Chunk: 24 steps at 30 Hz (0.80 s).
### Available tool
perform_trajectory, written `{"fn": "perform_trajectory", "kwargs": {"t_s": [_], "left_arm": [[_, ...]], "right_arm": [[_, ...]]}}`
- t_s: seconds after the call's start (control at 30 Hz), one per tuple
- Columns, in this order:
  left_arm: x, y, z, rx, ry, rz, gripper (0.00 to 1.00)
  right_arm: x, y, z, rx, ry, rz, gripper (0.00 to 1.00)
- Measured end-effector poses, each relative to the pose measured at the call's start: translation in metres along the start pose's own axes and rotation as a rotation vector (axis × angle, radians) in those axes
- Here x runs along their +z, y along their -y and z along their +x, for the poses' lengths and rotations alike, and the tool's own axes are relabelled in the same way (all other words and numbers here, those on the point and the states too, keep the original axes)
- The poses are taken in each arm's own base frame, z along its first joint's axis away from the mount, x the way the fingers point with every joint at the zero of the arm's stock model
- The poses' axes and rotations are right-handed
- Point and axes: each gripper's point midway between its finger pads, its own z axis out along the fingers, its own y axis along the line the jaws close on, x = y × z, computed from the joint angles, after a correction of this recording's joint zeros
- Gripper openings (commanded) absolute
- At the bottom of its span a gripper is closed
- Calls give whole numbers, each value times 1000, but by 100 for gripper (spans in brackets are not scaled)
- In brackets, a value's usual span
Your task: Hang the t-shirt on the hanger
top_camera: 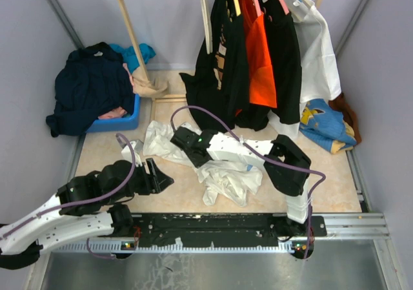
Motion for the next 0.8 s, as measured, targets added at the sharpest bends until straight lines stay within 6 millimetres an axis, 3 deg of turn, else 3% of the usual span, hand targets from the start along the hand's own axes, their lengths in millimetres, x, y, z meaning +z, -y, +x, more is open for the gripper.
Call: {"fn": "perform_trajectory", "kwargs": {"t_s": [0.13, 0.23, 0.47, 0.6, 0.8], "left_arm": [[2, 0, 1, 3, -5, -8, 65], [6, -2, 4, 11, -18, -26, 65], [20, -4, 12, 40, -58, -73, 65], [32, -2, 18, 63, -86, -95, 65], [60, -3, 35, 128, -171, -157, 65]], "right_arm": [[-7, 13, -9, 43, 23, 8, 0], [-26, 34, -23, 125, 86, 5, 0], [-112, 131, -41, 411, 334, 45, 0], [-134, 182, -15, 568, 399, 110, 0], [-126, 234, 60, 796, 386, 229, 0]]}}
